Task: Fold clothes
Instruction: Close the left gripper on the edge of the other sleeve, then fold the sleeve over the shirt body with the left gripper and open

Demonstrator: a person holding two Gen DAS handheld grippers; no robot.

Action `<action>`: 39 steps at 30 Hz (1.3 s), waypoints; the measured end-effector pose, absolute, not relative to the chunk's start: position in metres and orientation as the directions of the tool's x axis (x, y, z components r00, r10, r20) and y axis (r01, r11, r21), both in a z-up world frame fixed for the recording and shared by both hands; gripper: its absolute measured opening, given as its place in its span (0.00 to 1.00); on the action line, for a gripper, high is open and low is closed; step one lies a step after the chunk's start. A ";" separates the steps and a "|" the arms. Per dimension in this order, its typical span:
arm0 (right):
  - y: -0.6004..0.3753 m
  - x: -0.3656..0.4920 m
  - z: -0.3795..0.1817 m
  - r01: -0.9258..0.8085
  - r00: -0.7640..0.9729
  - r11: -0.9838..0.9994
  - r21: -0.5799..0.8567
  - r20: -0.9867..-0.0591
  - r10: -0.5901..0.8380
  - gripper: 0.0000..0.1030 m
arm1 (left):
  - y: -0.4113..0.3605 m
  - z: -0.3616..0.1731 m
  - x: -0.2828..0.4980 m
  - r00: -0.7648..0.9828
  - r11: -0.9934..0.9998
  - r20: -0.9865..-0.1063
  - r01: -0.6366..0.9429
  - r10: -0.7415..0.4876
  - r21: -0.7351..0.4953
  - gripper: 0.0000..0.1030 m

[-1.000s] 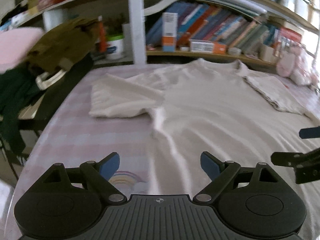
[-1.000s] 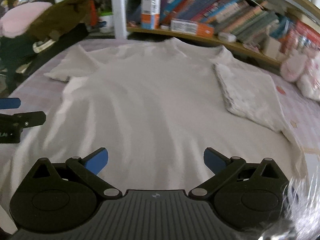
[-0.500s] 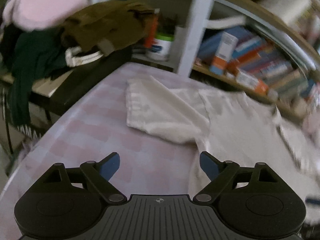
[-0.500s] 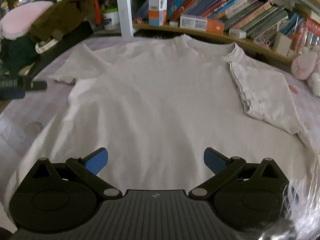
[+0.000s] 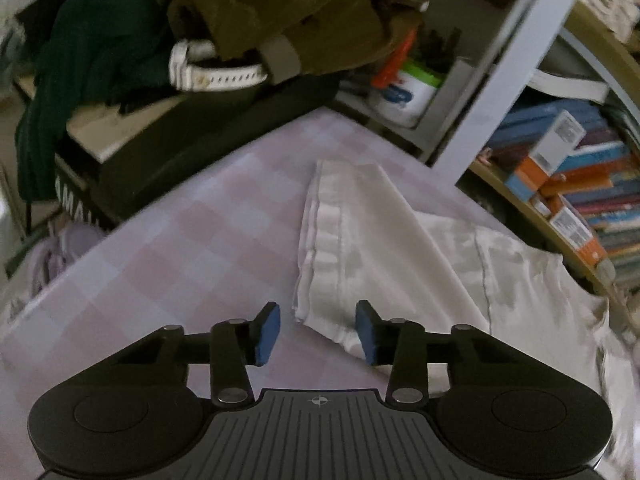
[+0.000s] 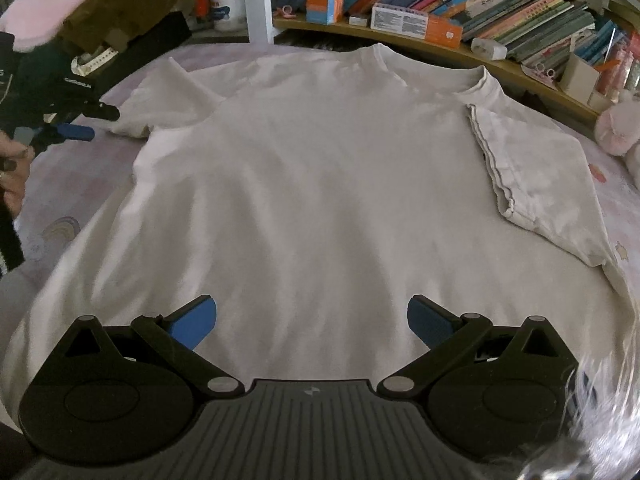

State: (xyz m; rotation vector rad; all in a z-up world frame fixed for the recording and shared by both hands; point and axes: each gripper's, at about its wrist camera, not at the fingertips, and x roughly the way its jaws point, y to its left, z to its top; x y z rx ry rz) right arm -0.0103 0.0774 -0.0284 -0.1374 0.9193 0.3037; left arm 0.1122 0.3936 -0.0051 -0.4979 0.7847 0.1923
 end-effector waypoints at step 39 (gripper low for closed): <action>-0.029 -0.008 -0.037 -0.257 0.539 0.949 0.185 -0.787 0.300 1.00 | 0.234 0.024 0.129 0.725 0.980 -0.666 0.070 -0.178 -0.186 0.47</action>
